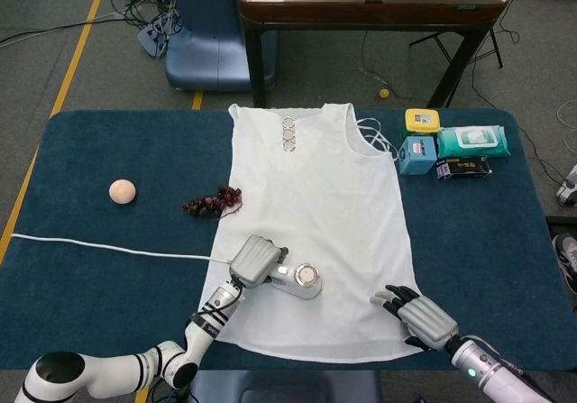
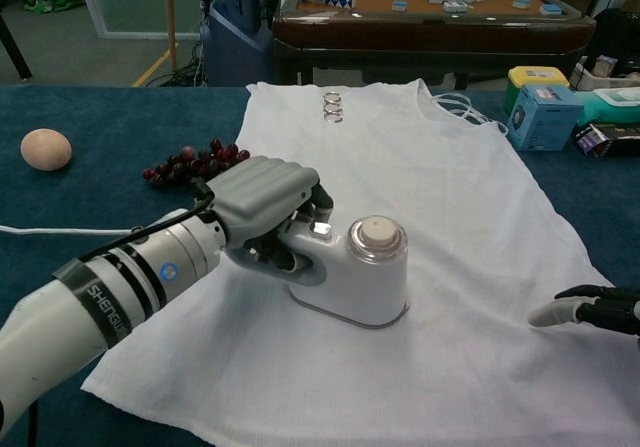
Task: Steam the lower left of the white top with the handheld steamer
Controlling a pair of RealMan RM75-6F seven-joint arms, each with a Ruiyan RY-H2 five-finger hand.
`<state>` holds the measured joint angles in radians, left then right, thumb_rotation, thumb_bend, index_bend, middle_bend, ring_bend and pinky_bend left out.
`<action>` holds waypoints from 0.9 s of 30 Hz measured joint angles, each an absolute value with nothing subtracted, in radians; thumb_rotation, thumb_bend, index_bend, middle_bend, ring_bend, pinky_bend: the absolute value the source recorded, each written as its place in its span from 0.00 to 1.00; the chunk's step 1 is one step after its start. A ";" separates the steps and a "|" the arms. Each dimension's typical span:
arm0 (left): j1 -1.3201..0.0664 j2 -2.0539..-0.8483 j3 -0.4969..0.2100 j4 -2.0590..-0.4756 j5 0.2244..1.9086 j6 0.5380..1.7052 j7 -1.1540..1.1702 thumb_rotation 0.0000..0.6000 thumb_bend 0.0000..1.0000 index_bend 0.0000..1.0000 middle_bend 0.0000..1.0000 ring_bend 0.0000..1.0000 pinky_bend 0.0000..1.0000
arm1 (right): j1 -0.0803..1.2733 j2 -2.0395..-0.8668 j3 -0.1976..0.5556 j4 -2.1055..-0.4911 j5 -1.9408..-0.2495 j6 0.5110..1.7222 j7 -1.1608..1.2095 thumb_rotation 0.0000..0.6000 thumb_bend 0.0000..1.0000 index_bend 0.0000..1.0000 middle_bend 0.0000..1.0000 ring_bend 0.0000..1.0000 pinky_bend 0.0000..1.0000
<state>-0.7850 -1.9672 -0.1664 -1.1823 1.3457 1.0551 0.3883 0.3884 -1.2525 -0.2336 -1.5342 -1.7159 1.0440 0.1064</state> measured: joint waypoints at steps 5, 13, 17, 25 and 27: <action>-0.781 -1.956 -0.168 -1.180 1.343 1.056 0.392 1.00 0.26 0.64 0.76 0.65 0.69 | 0.386 -1.255 -0.235 -1.529 -1.713 1.044 0.112 1.00 1.00 0.03 0.12 0.03 0.08; -0.760 -1.909 -0.166 -1.188 1.337 1.066 0.392 1.00 0.26 0.64 0.76 0.65 0.69 | 0.386 -1.265 -0.237 -1.519 -1.708 1.029 0.114 1.00 1.00 0.03 0.12 0.03 0.08; -0.746 -1.885 -0.165 -1.186 1.328 1.069 0.385 1.00 0.26 0.64 0.76 0.65 0.69 | 0.386 -1.265 -0.238 -1.520 -1.705 1.023 0.108 1.00 1.00 0.03 0.12 0.03 0.08; -0.711 -1.825 -0.163 -1.172 1.310 1.082 0.363 1.00 0.26 0.64 0.76 0.65 0.69 | 0.382 -1.261 -0.241 -1.528 -1.702 1.022 0.097 1.00 0.99 0.03 0.12 0.03 0.08; -0.702 -1.809 -0.165 -1.178 1.307 1.091 0.355 1.00 0.26 0.64 0.76 0.65 0.69 | 0.381 -1.260 -0.240 -1.531 -1.704 1.028 0.097 1.00 0.98 0.03 0.12 0.03 0.08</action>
